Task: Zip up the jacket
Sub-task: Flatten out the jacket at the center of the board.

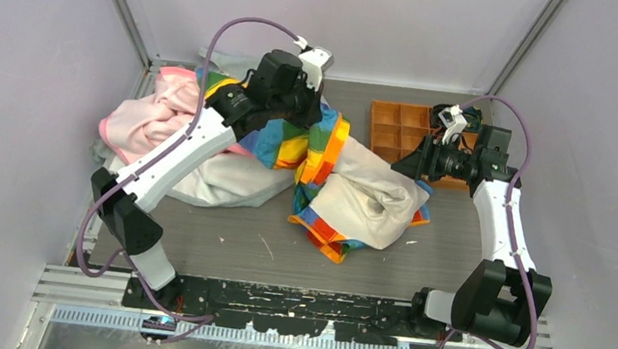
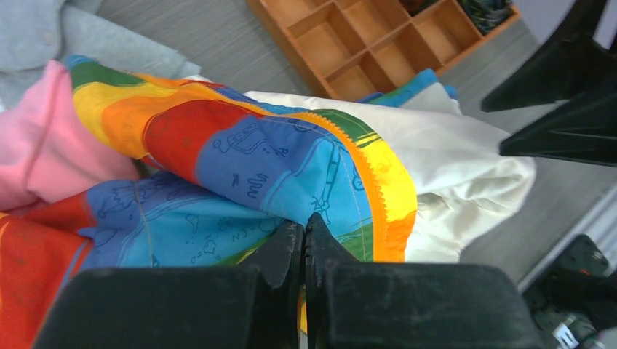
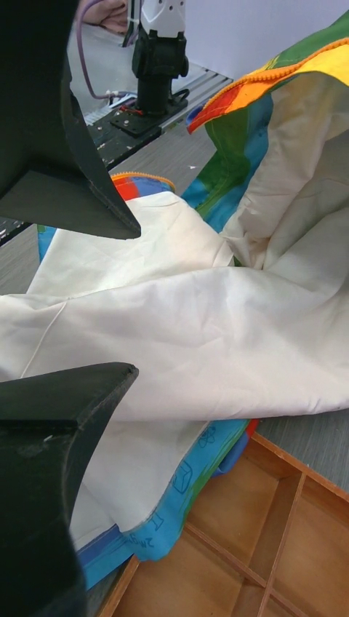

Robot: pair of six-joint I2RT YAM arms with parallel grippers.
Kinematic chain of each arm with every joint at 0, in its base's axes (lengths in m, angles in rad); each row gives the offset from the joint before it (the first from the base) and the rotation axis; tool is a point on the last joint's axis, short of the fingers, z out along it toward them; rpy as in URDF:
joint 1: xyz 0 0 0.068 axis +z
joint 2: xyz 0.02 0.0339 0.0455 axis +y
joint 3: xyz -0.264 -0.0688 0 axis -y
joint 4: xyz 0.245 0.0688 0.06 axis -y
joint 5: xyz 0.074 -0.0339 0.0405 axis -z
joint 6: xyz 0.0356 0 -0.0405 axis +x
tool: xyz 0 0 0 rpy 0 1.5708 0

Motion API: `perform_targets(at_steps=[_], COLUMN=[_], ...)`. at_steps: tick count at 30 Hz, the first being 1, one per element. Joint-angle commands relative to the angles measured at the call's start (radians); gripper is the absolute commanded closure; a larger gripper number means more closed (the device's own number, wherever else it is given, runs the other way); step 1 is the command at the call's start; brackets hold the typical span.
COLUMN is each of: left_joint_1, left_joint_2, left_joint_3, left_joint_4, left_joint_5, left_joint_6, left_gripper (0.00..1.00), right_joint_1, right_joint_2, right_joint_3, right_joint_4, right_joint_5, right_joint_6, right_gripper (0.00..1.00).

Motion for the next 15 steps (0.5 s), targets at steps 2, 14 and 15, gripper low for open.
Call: perform_targets(at_steps=[2, 14, 15], left_joint_1=[0.014, 0.063, 0.068], left_joint_2=[-0.095, -0.429, -0.441], left_joint_3=[-0.039, -0.663, -0.704], left_joint_4=[0.037, -0.003, -0.020], left_joint_5=[0.237, 0.286, 0.284], left_joint_6=[-0.046, -0.170, -0.191], left_gripper=[1.00, 1.00, 1.00], right_joint_1=[-0.001, -0.001, -0.001], right_joint_2=[-0.015, -0.005, -0.005], right_joint_3=[0.036, 0.033, 0.032], right_joint_4=[0.003, 0.001, 0.001], right_joint_5=[-0.026, -0.035, -0.035], right_joint_6=[-0.015, -0.019, -0.020], right_gripper=[0.32, 0.32, 0.32])
